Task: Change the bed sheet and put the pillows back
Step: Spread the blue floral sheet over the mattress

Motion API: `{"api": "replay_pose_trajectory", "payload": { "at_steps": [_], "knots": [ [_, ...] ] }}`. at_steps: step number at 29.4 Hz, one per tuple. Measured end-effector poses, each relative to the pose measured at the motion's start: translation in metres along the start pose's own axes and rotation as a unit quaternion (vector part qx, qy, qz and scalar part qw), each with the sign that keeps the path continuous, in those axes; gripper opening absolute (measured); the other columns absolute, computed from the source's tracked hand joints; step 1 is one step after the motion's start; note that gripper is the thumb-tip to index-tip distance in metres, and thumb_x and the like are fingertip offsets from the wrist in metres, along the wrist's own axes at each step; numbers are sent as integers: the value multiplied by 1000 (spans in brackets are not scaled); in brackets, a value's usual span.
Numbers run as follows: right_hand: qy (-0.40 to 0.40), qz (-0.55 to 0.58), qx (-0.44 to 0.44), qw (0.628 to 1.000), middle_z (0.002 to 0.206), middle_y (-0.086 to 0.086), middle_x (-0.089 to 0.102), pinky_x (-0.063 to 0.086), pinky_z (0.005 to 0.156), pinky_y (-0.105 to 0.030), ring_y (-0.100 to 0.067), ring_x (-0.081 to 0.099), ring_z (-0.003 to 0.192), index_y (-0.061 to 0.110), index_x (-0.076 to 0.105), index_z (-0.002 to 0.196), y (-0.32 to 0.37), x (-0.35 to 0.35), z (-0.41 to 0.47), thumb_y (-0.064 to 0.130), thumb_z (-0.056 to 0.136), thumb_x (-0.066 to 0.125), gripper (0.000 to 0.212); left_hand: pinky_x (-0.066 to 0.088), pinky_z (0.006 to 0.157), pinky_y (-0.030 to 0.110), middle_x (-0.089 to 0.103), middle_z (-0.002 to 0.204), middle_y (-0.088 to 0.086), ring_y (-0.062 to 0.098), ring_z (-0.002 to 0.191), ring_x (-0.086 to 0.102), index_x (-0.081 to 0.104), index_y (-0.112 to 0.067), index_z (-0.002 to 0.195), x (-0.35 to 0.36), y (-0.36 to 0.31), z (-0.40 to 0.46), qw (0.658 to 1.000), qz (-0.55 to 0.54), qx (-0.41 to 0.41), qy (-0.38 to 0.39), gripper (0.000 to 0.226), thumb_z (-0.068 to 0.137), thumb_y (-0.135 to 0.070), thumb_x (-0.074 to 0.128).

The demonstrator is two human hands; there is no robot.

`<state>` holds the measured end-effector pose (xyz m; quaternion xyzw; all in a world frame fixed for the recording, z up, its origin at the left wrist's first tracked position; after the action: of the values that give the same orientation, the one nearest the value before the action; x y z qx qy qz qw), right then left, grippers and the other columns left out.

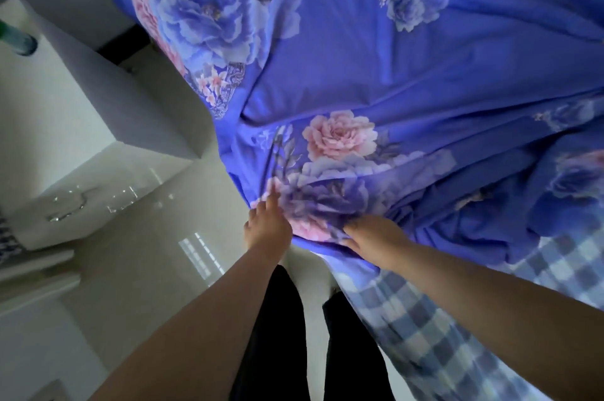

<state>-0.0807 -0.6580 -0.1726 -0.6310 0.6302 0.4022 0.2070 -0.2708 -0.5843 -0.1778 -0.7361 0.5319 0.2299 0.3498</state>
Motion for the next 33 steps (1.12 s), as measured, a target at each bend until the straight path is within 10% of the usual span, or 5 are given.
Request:
{"api": "replay_pose_trajectory", "payload": {
  "at_steps": [4,9,18,25,33],
  "knots": [
    [-205,24,40,978,92,-8,66,48,75,-38,-32,63,86,15,68,95,-44,-28,-26,18,85,53,19,32,104,41,39,145,-1,26,133,35,29,-25,145,33,-38,-36,997,-35,59,-31,60,92,-47,47],
    [-86,-91,189,974,147,-12,34,15,111,-48,-34,28,135,20,49,134,-162,-27,-47,18,90,46,44,36,98,43,38,135,2,29,126,39,32,-31,140,86,-83,-56,994,84,46,52,70,81,-57,58],
    [110,-137,141,974,113,-4,66,45,76,-30,-25,63,105,19,58,115,-161,-17,-71,21,96,44,24,37,75,38,62,110,22,41,102,57,45,-8,104,94,-108,-76,993,-117,-20,15,25,95,-31,40],
    [334,-11,77,939,117,-12,63,39,74,-27,-25,59,94,8,59,121,-132,17,-102,21,96,42,32,43,89,37,65,114,11,29,107,61,55,-23,109,109,-57,-107,990,86,-69,86,58,90,-68,23],
    [-61,44,220,973,137,-11,41,45,87,-42,-33,42,122,18,42,132,-197,-28,-47,43,90,57,51,44,75,28,68,102,8,26,97,62,68,-16,97,140,-57,-103,954,148,-21,258,51,86,-62,49]
  ]
}}
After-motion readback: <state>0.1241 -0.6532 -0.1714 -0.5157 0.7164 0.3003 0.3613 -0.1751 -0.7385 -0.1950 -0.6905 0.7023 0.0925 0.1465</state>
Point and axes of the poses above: each hand's wrist, its own z-axis towards the middle knuckle, its own x-axis out of the palm, y = z × x, the point moved 5 cm from there along z, towards the middle knuckle
